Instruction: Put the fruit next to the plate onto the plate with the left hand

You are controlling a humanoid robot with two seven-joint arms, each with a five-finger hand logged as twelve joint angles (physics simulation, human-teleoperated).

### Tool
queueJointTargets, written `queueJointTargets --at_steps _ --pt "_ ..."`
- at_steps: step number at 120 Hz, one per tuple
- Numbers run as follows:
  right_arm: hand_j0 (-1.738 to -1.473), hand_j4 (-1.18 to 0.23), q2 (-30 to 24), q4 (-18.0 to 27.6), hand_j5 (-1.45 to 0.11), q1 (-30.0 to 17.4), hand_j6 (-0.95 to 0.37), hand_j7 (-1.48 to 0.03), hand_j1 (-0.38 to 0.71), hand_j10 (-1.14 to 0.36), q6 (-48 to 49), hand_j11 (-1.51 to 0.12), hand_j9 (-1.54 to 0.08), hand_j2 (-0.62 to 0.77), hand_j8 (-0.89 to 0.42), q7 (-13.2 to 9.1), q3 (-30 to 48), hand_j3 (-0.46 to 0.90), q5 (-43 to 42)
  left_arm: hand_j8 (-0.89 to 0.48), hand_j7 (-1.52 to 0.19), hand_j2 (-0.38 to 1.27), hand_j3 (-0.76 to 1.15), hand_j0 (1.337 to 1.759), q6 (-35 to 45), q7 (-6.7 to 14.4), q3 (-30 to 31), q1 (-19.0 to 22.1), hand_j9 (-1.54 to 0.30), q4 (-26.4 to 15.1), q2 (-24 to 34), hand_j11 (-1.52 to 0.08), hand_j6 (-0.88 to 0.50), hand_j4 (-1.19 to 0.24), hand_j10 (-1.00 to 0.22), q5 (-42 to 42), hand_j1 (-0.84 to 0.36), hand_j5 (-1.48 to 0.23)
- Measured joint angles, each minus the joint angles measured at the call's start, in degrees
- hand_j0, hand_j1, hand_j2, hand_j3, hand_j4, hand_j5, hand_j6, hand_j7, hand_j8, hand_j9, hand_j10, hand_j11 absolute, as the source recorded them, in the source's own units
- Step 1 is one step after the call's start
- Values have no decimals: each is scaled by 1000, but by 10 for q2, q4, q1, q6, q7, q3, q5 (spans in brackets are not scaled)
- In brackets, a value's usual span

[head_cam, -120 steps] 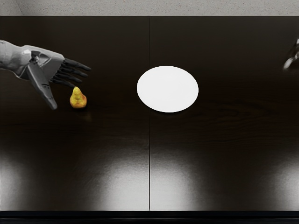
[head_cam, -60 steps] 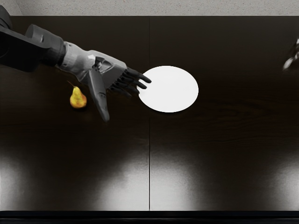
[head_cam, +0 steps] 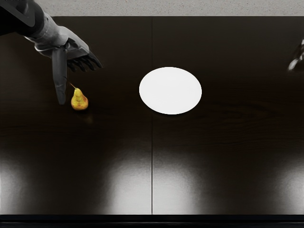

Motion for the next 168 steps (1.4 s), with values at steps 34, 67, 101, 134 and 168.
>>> queueJointTargets --at_steps 34,67,101,134,168 --pt "-1658 0 0 0 0 0 0 0 -349 0 0 0 0 0 0 0 0 0 0 -32 -41 6 0 1658 223 -14 34 100 -41 8 -35 -41 -32 -32 -32 -35 311 -41" --pt "-1658 0 0 0 0 0 0 0 -349 0 0 0 0 0 0 0 0 0 0 -30 -38 6 0 1658 340 -13 -14 211 -38 62 -97 -38 -30 -30 -29 90 314 -38" --pt "-1658 0 0 0 0 0 0 0 -349 0 0 0 0 0 0 0 0 0 0 -28 -36 6 0 1658 350 -12 -47 297 -36 134 -110 -36 -29 -28 -28 178 316 -36" --pt "-1658 0 0 0 0 0 0 0 -349 0 0 0 0 0 0 0 0 0 0 -28 -36 6 0 1658 350 -9 -40 356 -36 211 -124 -36 -29 -28 -28 187 316 -36" --pt "-1658 0 0 0 0 0 0 0 -349 0 0 0 0 0 0 0 0 0 0 -28 -36 6 0 1658 350 -9 -60 380 -36 226 -140 -36 -29 -28 -28 187 316 -36"
